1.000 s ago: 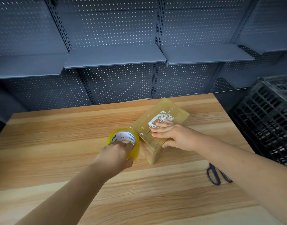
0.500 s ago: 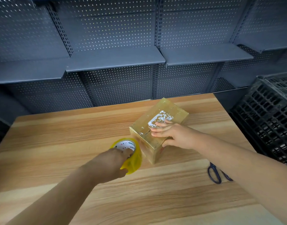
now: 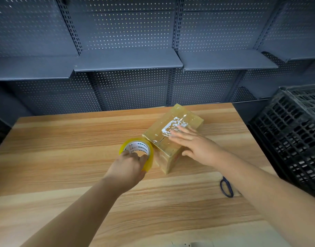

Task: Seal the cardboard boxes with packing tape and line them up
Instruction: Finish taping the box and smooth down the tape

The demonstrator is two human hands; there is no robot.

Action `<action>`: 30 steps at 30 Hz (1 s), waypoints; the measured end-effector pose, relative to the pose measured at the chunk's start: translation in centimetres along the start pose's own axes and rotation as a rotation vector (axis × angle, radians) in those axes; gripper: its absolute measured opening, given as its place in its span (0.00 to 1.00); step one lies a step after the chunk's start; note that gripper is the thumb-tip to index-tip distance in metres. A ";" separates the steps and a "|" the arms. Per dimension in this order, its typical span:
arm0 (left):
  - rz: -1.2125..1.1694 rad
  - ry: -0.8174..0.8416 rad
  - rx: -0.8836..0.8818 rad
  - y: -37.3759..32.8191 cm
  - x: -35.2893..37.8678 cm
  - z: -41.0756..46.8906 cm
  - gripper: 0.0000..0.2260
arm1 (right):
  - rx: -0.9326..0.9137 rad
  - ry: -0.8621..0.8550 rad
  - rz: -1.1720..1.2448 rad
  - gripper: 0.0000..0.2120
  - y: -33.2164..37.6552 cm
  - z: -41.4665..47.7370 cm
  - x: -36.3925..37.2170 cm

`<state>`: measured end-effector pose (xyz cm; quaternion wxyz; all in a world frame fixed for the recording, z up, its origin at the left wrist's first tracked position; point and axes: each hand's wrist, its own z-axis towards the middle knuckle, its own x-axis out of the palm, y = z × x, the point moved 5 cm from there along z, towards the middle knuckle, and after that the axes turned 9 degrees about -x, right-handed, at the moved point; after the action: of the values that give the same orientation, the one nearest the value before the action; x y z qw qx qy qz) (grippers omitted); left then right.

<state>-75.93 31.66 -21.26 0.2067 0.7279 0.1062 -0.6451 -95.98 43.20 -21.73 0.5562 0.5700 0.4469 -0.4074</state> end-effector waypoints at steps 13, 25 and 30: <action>-0.151 0.087 -0.176 -1.5 0.7 -0.7 0.24 | 1.236 -0.272 0.162 0.20 -5.5 -18.5 15.1; -0.334 0.123 -0.199 -0.8 -0.8 -1.6 0.23 | 1.336 -0.105 -0.032 0.25 -5.9 -19.5 13.2; -0.301 0.139 -0.224 -0.6 -1.1 -1.4 0.23 | 1.289 -0.013 -0.060 0.21 -6.4 -19.4 12.9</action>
<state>-75.10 32.96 -20.14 0.1797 0.7190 0.2990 -0.6011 -99.29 63.14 -34.86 0.0934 0.7746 0.1247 -0.6130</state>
